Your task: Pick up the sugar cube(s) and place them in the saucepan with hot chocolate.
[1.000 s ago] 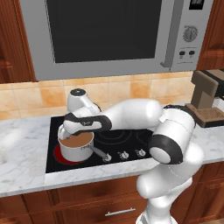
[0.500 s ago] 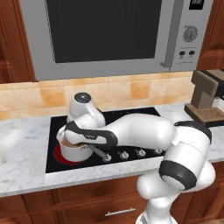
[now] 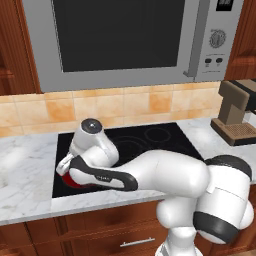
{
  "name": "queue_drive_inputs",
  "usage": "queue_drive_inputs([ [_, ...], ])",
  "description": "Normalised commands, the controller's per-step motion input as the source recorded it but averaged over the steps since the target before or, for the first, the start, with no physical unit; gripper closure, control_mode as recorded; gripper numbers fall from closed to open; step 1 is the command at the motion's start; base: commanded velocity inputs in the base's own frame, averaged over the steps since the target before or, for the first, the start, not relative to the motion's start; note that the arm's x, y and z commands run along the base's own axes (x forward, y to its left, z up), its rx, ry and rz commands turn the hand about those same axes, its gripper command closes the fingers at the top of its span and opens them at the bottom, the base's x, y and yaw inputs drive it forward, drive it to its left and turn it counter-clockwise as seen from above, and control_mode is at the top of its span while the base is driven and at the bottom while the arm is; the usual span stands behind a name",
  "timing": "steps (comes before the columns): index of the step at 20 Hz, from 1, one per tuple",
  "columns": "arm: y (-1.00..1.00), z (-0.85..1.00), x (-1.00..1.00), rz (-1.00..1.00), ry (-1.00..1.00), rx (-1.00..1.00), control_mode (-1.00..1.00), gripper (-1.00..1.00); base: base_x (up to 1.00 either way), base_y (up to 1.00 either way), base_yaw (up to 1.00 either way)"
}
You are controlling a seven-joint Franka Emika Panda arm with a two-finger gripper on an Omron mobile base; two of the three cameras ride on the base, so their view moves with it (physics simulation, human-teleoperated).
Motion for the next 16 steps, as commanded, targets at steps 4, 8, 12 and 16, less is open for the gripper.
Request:
queue_drive_inputs([
  [4,0.68,0.4,-0.29,0.1,0.0,0.0,-1.0,-1.0,0.0,0.0,0.0],
  [8,0.66,0.14,-0.27,0.03,0.0,0.01,-1.0,-1.0,0.0,0.0,0.0],
  [12,0.74,-0.02,-0.1,-0.08,0.02,0.0,-1.0,-1.0,0.0,0.0,0.0],
  [16,0.46,-0.25,-0.09,-0.16,0.04,0.0,-1.0,-1.0,0.0,0.0,0.0],
])
